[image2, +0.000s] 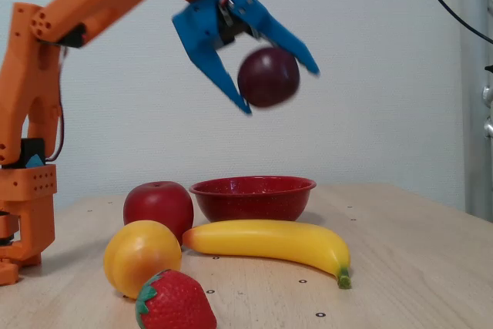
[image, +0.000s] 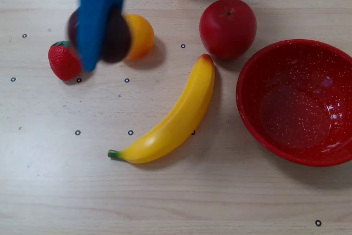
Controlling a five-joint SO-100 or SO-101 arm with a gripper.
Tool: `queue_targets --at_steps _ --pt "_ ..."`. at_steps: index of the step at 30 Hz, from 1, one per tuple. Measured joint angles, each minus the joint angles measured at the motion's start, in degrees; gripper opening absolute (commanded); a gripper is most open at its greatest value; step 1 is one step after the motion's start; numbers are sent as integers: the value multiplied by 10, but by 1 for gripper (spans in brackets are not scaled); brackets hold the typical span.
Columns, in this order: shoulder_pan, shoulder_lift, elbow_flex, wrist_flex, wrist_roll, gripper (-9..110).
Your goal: Put plum in the red bowl.
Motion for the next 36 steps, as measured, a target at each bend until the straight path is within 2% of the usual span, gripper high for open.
queue_targets --at_steps 11,18,22,27,36 --pt "220 298 306 -136 -60 0" --pt "345 347 426 -205 -60 0" --pt "388 330 451 -232 -39 0" --pt "406 207 440 -243 -23 0" --pt "417 -31 276 -228 -21 0"
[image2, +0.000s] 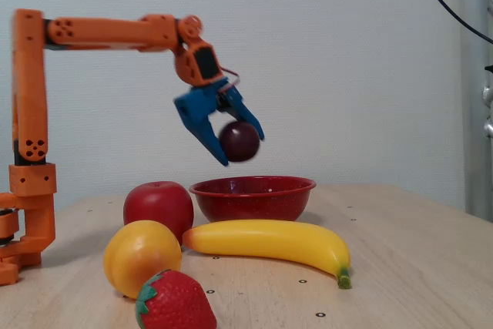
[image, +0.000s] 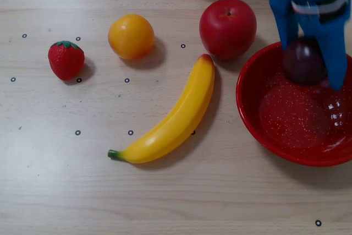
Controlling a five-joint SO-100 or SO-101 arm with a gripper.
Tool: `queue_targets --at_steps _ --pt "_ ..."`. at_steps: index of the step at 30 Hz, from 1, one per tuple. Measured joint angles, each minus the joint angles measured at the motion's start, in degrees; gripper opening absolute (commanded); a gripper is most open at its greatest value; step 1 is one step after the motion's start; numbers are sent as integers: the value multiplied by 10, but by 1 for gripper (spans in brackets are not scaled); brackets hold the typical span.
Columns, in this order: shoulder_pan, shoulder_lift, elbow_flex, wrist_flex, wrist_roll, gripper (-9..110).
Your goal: Put plum in the red bowl.
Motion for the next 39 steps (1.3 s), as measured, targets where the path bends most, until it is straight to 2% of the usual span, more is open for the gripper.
queue_targets --at_steps 8,11,18,22,25,31,35,39 --pt "-2 -166 -133 84 -2 1" --pt "-2 -214 -165 105 -2 17" --pt "-2 -246 -172 118 -2 44" --pt "-2 -246 -181 115 -11 49" --pt "-2 -246 -199 140 -26 47" --pt "-2 -207 -229 163 -41 27" --pt "-2 -92 -220 163 -41 18" --pt "-25 47 -130 157 -41 11"
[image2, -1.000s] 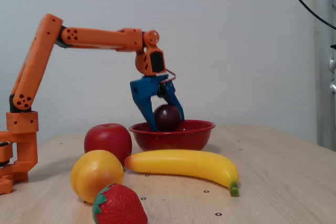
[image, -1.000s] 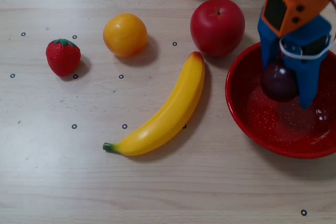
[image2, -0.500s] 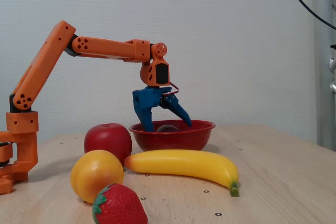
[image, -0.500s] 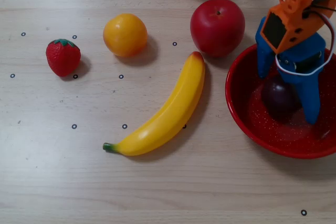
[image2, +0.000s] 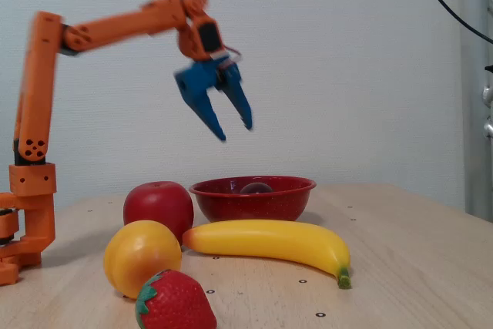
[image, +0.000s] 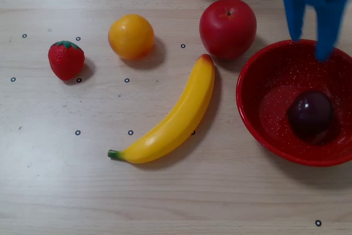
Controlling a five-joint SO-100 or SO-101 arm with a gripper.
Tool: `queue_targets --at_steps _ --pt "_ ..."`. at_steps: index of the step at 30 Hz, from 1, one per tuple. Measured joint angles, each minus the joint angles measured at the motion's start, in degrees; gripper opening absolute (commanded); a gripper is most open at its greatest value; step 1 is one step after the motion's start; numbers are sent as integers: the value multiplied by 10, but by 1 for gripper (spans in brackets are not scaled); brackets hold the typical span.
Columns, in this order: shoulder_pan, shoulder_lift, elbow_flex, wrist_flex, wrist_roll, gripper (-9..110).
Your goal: Put plum in the red bowl.
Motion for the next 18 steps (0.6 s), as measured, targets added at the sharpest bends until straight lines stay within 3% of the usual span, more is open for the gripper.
queue_targets --at_steps 4,18 --pt "-53 107 113 -38 12 0" --pt "-185 430 468 -221 41 0"
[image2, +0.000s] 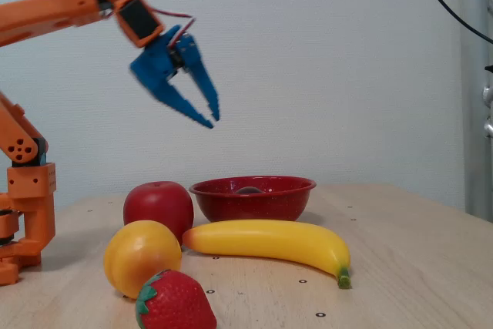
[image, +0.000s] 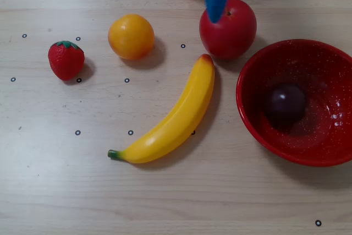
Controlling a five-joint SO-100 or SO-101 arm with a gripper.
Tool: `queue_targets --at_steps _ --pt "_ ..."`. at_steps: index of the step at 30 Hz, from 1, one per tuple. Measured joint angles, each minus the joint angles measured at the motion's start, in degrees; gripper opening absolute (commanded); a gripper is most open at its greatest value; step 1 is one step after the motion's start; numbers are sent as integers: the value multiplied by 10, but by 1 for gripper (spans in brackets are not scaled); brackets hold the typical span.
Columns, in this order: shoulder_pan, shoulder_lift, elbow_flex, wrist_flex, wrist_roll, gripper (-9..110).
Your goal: Put plum in the red bowl.
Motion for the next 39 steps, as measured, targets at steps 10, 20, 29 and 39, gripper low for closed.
queue_targets --at_steps 10,20,29,39 --pt "-63 237 281 -137 7 0" --pt "-83 426 555 -318 10 0" --pt "-97 531 706 -419 20 0" --pt "-97 584 710 -254 17 0"
